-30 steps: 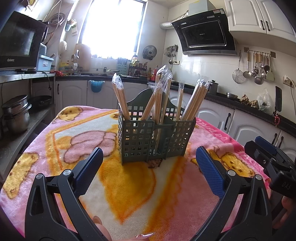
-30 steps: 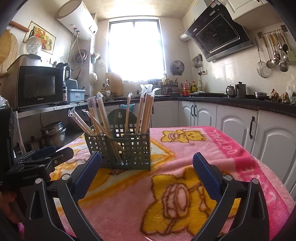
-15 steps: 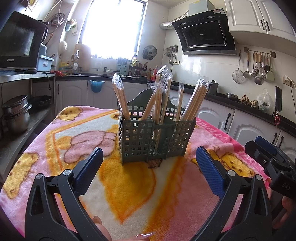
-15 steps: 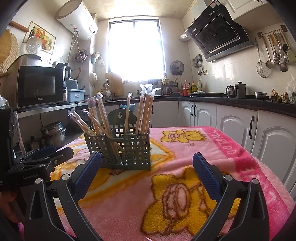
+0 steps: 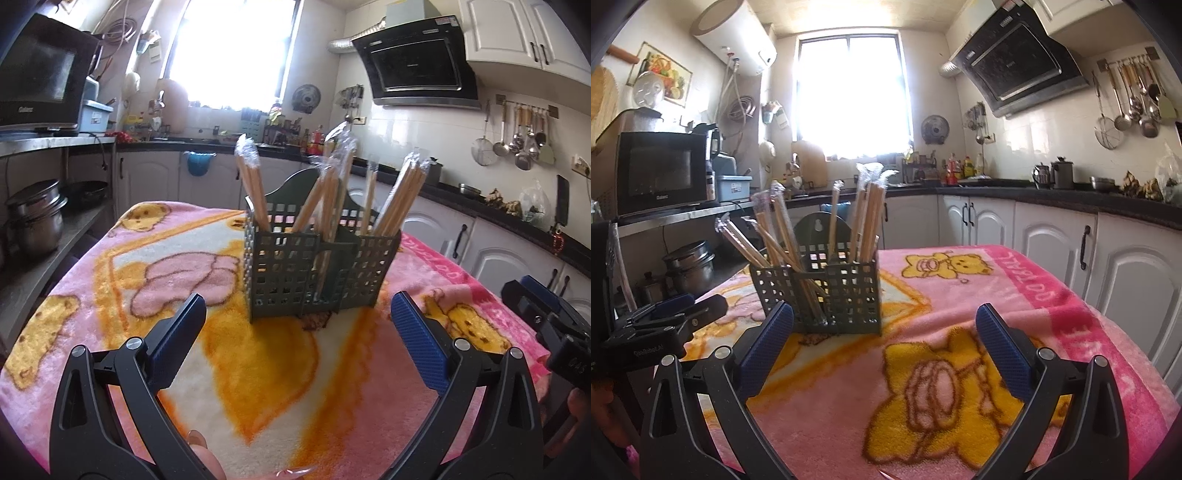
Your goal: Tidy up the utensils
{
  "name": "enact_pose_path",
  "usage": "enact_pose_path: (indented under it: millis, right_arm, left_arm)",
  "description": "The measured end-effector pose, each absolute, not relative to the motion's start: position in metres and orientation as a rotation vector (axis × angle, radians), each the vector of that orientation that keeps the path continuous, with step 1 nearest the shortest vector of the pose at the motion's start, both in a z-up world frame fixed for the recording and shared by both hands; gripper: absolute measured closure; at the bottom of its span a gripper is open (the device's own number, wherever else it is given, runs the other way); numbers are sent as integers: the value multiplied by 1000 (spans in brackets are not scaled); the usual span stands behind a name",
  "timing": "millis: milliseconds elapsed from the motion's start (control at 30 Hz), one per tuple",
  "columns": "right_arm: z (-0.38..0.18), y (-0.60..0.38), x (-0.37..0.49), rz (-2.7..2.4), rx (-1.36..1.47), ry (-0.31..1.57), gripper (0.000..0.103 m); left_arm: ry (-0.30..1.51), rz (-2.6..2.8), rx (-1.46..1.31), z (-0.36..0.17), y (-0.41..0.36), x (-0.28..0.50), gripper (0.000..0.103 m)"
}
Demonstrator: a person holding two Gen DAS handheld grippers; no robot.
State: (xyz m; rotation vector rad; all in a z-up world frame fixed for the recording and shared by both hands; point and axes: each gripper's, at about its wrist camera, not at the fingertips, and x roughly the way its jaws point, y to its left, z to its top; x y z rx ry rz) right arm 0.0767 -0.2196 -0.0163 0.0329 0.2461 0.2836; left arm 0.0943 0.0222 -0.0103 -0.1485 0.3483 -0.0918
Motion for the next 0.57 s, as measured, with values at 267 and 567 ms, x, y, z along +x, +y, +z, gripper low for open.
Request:
enact_pose_path:
  millis: [267,567]
  right_arm:
    - [-19,-250,94,173,103,361,7]
    - [-52,-330,207,-142,32,804,7]
  left_arm:
    - [420,-55,-232,-8,45,99,10]
    - [743,215,-242,-24,143,187,11]
